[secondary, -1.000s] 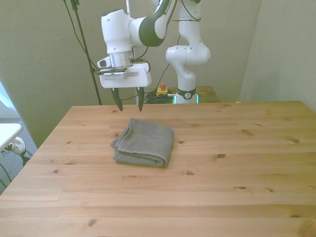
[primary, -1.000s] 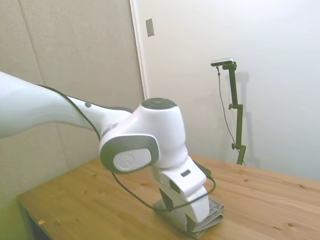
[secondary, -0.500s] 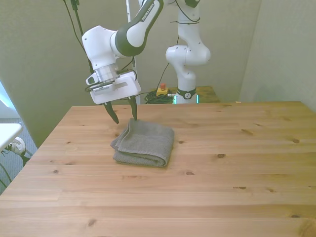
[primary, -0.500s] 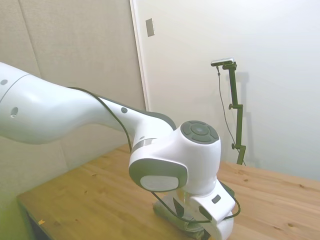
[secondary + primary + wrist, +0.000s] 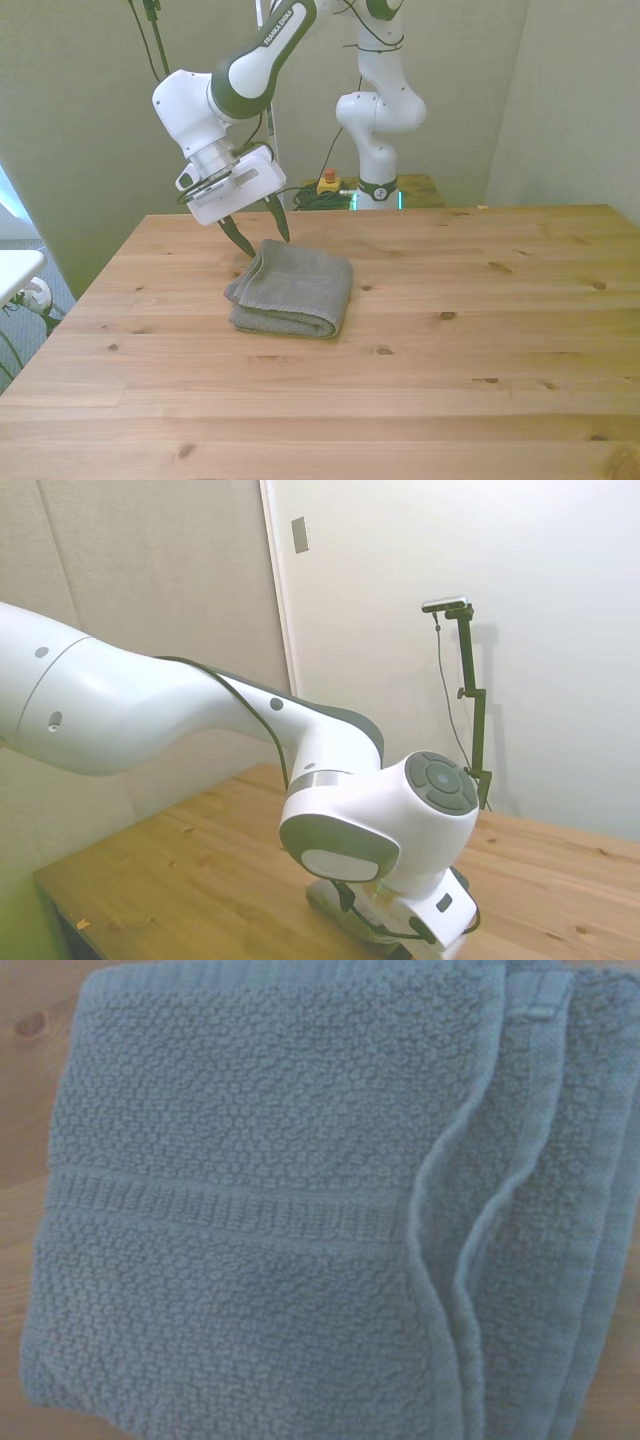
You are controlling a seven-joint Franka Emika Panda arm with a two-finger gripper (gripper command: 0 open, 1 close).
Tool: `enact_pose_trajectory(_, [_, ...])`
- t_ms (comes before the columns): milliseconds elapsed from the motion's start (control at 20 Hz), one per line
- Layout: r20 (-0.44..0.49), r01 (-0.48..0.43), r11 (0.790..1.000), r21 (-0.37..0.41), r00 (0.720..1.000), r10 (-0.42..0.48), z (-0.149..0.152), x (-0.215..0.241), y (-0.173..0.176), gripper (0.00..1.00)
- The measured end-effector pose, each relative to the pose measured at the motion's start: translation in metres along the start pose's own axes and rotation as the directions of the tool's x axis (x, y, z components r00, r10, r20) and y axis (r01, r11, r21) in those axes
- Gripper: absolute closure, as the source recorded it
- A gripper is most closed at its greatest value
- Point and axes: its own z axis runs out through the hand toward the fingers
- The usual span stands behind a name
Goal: Unfold the towel
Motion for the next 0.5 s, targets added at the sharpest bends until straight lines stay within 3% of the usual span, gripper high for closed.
enact_pose_trajectory(500, [-0.005, 0.040, 0.997, 0.063, 0.999, -0.039, -0.0029, 0.0046, 0.0012, 1.00])
